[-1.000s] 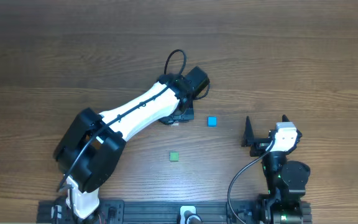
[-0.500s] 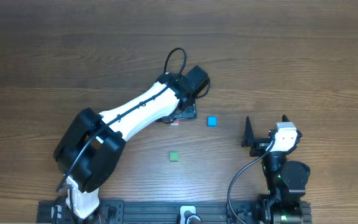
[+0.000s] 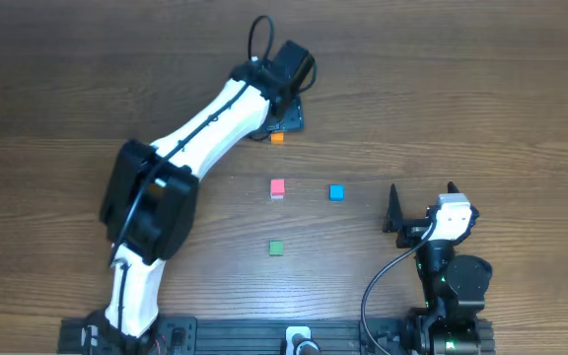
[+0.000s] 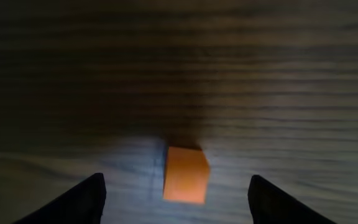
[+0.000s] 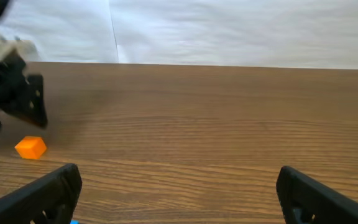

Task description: Stack Cubes

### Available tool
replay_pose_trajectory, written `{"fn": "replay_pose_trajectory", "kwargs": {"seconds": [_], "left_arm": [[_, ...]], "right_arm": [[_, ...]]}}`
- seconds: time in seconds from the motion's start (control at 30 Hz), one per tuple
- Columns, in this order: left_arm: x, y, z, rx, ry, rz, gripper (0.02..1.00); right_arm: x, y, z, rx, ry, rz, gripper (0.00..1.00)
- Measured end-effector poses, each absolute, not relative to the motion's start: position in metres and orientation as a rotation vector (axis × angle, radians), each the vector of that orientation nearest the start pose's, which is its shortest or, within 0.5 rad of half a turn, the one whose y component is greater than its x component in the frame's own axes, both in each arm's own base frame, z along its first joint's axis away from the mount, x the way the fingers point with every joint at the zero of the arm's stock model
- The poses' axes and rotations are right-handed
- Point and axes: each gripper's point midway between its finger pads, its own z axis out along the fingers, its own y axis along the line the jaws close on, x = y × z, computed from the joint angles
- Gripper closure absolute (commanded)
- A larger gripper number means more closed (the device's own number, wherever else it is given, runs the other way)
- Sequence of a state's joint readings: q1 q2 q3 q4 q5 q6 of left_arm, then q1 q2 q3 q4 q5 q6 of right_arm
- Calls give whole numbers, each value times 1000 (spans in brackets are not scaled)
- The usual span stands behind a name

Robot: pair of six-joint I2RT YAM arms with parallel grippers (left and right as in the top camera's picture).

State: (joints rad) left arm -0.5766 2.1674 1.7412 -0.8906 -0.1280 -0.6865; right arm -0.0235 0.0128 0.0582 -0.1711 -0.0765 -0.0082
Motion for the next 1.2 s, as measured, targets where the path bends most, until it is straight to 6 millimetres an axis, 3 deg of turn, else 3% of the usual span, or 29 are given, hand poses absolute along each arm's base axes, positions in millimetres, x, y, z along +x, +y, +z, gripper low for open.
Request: {"fn": "replay_pose_trajectory", "kwargs": {"seconds": [0.1,0.2,0.27,0.47,1.2], "left_arm": [[415,-248,28,-128,2878,-76,303],[412,-252,20,-92,2895,-80,329],[410,-255,17,-73,2908,-88,404],[408,-256,14,-53,2916,-87,597],[404,-253,11,-49,2936,-67,897]], "right_arm": [[242,7,157,-44,1696,41,9],[242,7,157,-44,1696,41,7],[242,7,157,-44,1696,41,9],[242,7,157,-44,1696,41,9],[242,7,157,-45,1696,41,9]]}}
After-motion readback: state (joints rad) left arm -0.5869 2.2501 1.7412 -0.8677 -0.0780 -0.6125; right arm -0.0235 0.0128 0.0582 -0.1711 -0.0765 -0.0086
